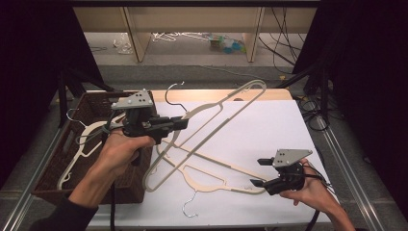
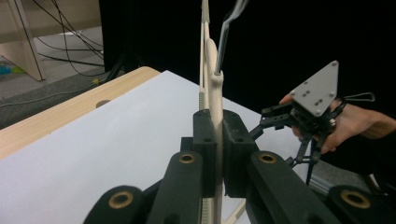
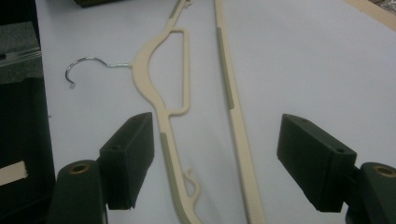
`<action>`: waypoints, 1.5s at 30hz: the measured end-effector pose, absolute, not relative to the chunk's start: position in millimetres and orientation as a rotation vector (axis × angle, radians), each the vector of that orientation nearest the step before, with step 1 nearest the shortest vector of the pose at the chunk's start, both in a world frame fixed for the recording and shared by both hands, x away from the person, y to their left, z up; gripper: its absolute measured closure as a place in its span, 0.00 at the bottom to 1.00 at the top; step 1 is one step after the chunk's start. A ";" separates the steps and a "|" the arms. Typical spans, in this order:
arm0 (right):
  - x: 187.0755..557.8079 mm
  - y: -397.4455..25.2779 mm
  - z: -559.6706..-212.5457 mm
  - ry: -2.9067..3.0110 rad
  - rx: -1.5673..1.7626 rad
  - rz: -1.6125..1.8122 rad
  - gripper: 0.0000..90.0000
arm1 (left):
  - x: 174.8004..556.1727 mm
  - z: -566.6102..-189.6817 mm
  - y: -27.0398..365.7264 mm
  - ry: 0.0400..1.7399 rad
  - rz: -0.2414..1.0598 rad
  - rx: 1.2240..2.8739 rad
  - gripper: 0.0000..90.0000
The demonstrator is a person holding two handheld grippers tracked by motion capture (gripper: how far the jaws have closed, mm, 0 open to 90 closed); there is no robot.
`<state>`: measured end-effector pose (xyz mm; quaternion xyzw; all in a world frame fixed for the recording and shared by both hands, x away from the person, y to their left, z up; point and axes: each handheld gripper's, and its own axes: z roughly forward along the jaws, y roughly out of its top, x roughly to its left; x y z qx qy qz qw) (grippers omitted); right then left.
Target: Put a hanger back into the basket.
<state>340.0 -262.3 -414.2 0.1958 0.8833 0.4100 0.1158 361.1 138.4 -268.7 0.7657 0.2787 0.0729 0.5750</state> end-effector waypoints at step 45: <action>338.7 -263.5 -424.4 2.602 0.600 1.163 0.29 | 389.3 -296.2 353.5 0.979 0.655 1.891 0.95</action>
